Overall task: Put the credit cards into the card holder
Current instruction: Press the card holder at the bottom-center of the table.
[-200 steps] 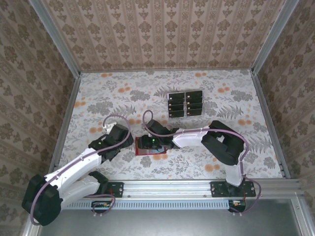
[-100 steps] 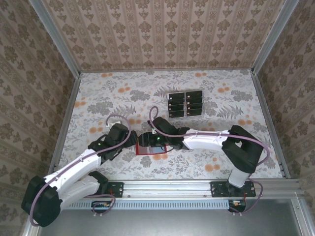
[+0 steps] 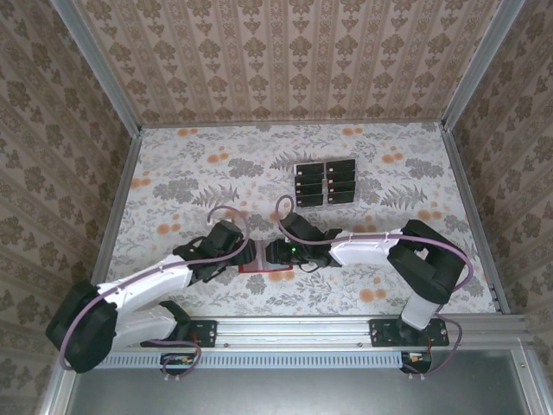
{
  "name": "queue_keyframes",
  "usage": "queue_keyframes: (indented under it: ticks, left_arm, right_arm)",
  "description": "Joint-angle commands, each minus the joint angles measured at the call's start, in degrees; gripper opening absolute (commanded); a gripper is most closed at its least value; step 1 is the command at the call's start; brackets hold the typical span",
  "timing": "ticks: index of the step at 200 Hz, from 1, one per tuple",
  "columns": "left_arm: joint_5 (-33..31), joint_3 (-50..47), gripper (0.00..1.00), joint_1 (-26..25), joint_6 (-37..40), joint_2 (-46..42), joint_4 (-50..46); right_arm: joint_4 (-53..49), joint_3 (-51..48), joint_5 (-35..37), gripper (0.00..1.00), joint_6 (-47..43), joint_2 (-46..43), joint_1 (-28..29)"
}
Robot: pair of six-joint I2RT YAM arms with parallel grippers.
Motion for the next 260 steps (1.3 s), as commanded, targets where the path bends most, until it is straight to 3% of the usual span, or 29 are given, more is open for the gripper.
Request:
queue_keyframes:
  ticks: [1,65,138,172,195,260]
  left_arm:
    - [-0.9,0.1,0.83,-0.7,1.4,3.0,0.4]
    - [-7.9,0.2,0.82,-0.6,-1.3,6.9,-5.7]
    - [-7.6,-0.6,0.82,0.9,-0.5,7.5,-3.1]
    - [-7.1,1.2,0.82,1.1,1.0,8.1,-2.5]
    - [-5.7,2.8,0.83,1.4,2.5,7.4,-2.5]
    - [-1.8,6.7,0.88,5.4,4.2,3.2,-4.0]
  right_arm:
    - [1.0,-1.6,1.9,0.43,0.3,1.2,-0.4]
    - [2.3,-5.2,4.0,0.42,3.1,1.5,-0.8]
    - [2.2,-4.3,3.1,0.44,3.9,0.0,-0.8]
    - [-0.9,1.8,-1.0,0.5,-3.2,-5.2,-2.1]
    - [-8.9,7.7,-1.3,0.53,-9.9,-10.5,-4.5]
    - [-27.6,17.9,4.1,0.57,-27.1,-15.7,-18.4]
